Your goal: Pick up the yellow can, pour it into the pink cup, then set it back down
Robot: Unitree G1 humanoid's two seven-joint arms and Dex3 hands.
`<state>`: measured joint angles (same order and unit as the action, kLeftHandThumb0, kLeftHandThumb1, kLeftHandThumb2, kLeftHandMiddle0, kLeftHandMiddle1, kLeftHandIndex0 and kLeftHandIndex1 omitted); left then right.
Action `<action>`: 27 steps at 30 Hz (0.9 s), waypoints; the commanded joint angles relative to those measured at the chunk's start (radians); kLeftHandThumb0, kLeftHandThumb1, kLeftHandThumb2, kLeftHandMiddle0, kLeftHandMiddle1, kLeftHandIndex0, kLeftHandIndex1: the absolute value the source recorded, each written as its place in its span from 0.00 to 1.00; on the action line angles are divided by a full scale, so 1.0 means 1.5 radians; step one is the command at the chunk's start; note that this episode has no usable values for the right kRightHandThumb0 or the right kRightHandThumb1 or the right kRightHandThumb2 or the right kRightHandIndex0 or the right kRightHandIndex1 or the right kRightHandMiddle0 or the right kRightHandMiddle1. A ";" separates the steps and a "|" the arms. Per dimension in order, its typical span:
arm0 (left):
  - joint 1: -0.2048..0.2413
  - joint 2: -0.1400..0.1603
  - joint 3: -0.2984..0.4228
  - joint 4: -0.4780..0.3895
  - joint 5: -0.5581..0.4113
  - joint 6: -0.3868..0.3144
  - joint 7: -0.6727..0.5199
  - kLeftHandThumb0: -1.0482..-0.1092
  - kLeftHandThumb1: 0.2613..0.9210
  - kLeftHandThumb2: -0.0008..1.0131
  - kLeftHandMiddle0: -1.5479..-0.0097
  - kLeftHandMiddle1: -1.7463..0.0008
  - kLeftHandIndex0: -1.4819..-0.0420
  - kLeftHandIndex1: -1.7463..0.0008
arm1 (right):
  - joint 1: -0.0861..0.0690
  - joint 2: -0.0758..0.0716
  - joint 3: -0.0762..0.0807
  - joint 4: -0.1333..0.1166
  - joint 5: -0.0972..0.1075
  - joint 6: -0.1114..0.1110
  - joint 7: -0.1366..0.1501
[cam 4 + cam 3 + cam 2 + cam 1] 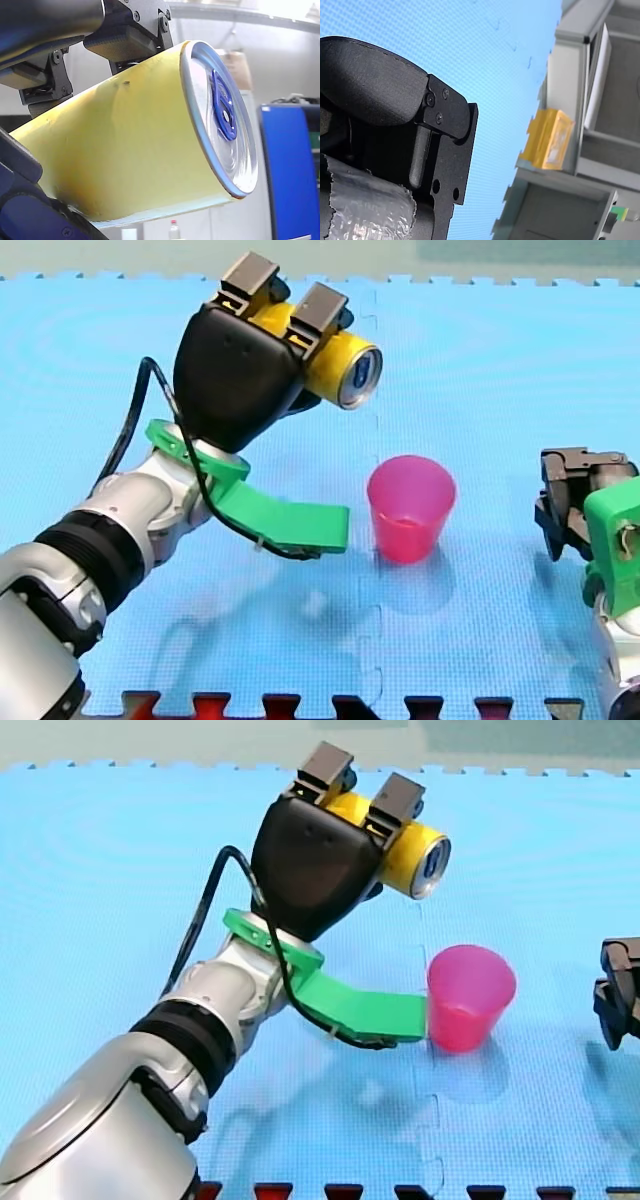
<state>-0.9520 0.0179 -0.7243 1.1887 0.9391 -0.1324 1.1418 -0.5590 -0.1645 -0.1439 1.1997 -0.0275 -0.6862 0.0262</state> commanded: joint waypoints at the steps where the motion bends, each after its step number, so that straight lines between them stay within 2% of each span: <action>1: 0.004 0.010 0.022 0.001 -0.022 -0.014 0.007 0.71 0.94 0.00 0.50 0.00 0.60 0.10 | 0.002 -0.004 -0.001 -0.004 0.002 0.002 -0.001; 2: 0.007 0.015 0.033 0.000 -0.034 -0.026 0.007 0.70 0.94 0.00 0.51 0.00 0.54 0.27 | 0.003 -0.005 -0.001 -0.005 0.002 0.002 0.000; 3: 0.011 0.023 0.041 -0.002 -0.043 -0.042 0.006 0.68 0.94 0.00 0.51 0.00 0.45 0.49 | 0.003 -0.005 -0.001 -0.006 0.003 0.002 0.001; 4: 0.014 0.030 0.048 -0.004 -0.051 -0.056 0.007 0.66 0.94 0.00 0.51 0.00 0.39 0.61 | 0.004 -0.005 -0.002 -0.006 0.004 0.001 0.002; 6: 0.020 0.036 0.061 -0.006 -0.065 -0.079 0.013 0.64 0.94 0.00 0.51 0.00 0.31 0.80 | 0.005 -0.005 -0.002 -0.007 0.004 0.001 0.002; 8: 0.023 0.036 0.068 -0.003 -0.073 -0.088 0.017 0.64 0.93 0.00 0.50 0.00 0.27 0.89 | 0.006 -0.006 -0.002 -0.008 0.005 0.001 0.003; 13: 0.036 0.032 0.083 0.006 -0.086 -0.096 0.022 0.62 0.92 0.00 0.47 0.01 0.21 0.96 | 0.006 -0.008 -0.005 -0.008 0.008 0.001 0.008; 14: 0.041 0.034 0.089 0.007 -0.092 -0.107 0.020 0.62 0.91 0.00 0.45 0.04 0.20 0.97 | 0.006 -0.008 -0.006 -0.008 0.009 0.001 0.009; 16: 0.051 0.039 0.101 0.009 -0.107 -0.140 0.010 0.61 0.89 0.00 0.39 0.18 0.18 0.99 | 0.007 -0.008 -0.006 -0.008 0.010 0.001 0.010; 20: 0.065 0.040 0.116 0.010 -0.126 -0.176 -0.004 0.62 0.87 0.00 0.32 0.36 0.17 1.00 | 0.007 -0.010 -0.008 -0.007 0.012 0.000 0.014; 23: 0.075 0.038 0.127 0.008 -0.139 -0.194 -0.018 0.63 0.83 0.00 0.21 0.77 0.17 1.00 | 0.007 -0.011 -0.010 -0.006 0.015 0.000 0.018; 25: 0.082 0.039 0.137 0.006 -0.150 -0.204 -0.033 0.63 0.82 0.00 0.17 0.87 0.17 1.00 | 0.006 -0.011 -0.011 -0.005 0.016 0.000 0.021; 27: 0.087 0.041 0.145 0.004 -0.158 -0.212 -0.047 0.63 0.81 0.00 0.16 0.90 0.17 1.00 | 0.006 -0.011 -0.013 -0.005 0.018 0.000 0.024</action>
<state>-0.8247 0.0722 -0.5189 1.2023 0.7125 -0.4422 1.0783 -0.5512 -0.1751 -0.1596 1.1913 -0.0067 -0.6858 0.0585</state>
